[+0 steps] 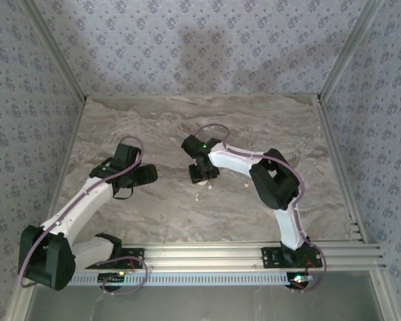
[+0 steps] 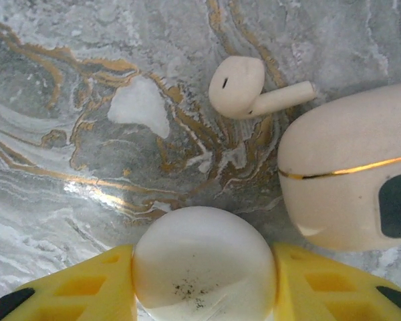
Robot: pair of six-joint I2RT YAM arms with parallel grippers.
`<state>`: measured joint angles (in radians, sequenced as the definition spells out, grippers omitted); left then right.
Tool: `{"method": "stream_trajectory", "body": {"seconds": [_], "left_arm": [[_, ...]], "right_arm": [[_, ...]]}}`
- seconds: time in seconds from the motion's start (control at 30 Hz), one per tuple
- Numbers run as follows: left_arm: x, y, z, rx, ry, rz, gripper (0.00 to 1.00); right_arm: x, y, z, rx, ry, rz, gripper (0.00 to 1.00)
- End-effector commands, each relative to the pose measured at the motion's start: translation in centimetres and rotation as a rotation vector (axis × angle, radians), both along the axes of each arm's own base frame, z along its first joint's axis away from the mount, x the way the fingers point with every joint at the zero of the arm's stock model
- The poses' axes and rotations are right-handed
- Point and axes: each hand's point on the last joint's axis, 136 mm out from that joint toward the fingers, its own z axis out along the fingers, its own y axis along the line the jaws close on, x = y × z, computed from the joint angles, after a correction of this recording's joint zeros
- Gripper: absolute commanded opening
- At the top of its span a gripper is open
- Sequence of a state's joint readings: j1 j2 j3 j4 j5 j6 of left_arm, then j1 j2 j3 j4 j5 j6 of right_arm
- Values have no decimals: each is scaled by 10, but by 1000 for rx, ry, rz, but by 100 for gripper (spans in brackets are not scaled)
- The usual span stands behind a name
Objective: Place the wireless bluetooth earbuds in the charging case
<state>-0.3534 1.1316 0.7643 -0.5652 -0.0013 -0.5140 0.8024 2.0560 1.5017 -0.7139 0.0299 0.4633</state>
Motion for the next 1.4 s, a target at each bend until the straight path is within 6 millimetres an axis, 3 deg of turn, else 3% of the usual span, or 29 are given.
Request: {"method": "stream_trajectory", "body": {"seconds": [0.0, 0.2, 0.37, 0.77, 0.97, 1.37], "left_arm": [[4, -8, 10, -34, -4, -39, 76], [3, -32, 25, -120, 15, -153, 73], [1, -56, 39, -212, 33, -269, 68], [-8, -114, 83, -471, 66, -548, 55], [-9, -133, 102, -534, 59, -641, 55], [-30, -151, 98, -520, 145, -736, 51]], "right_arm": [[4, -1, 23, 50, -105, 14, 44], [8, 3, 66, 194, -326, 132, 43], [-1, -2, 86, 249, -475, 283, 44], [-44, 15, 143, 410, -724, 643, 43], [-57, 27, 156, 390, -788, 746, 42], [-61, 41, 178, 378, -870, 802, 43]]}}
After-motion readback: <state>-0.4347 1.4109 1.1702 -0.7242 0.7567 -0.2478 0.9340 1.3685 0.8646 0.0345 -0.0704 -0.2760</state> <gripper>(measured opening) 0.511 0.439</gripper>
